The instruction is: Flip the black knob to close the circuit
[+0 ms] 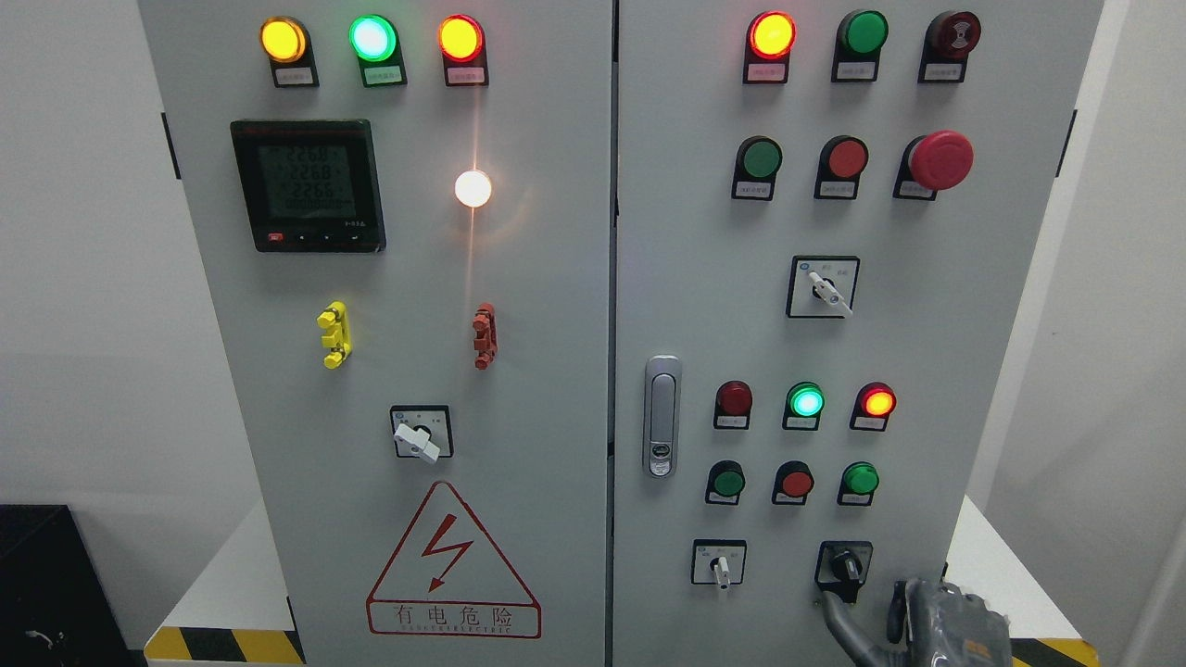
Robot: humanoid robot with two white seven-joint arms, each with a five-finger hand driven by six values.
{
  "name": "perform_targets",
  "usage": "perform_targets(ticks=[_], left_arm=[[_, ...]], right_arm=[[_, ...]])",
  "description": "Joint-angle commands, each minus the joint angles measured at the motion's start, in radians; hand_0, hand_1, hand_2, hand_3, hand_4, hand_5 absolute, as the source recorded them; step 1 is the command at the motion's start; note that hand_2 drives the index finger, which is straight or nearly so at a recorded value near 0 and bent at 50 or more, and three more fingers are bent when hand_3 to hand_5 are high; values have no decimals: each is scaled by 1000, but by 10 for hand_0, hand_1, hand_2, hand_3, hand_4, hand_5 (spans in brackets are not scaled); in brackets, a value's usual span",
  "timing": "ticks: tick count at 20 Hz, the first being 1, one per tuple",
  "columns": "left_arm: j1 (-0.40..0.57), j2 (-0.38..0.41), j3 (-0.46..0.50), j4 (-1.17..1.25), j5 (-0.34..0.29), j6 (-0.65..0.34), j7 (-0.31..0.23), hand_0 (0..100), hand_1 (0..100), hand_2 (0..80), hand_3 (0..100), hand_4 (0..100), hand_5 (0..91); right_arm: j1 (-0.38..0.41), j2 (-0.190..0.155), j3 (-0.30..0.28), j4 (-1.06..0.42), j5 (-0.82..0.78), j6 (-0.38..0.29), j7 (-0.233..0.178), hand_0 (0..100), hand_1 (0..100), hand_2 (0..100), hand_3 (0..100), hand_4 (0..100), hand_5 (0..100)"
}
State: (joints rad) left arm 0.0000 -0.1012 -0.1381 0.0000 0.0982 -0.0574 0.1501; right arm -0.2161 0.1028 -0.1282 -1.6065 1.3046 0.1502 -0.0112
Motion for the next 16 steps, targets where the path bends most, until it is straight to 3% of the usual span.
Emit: perform_targets(ticks=[1,4,9,12,16], left_arm=[[23,0,0,-29,0,1,0,120,556,0,0,0,0],[23,0,0,-29,0,1,0,120,556,0,0,0,0],[23,0,0,-29,0,1,0,120,556,0,0,0,0],[23,0,0,-29,0,1,0,120,556,0,0,0,0],[21,0,0,-29,0,1,0,120,556,0,0,0,0]], right_arm=[[38,2,41,-42,-10,-1,-9,0,37,851,1000,989,1000],[70,6,39,-95,-22,-6,-7,0,41,839,1000,986,1000],[159,12,62,-188,-204,-3,-12,0,55,802,1000,970,1000],[202,20,73,-222,-330,-6,-64,0,58,757,1000,942,999],[263,26,108,-285,-536,-4,-69,0,59,663,984,894,902]])
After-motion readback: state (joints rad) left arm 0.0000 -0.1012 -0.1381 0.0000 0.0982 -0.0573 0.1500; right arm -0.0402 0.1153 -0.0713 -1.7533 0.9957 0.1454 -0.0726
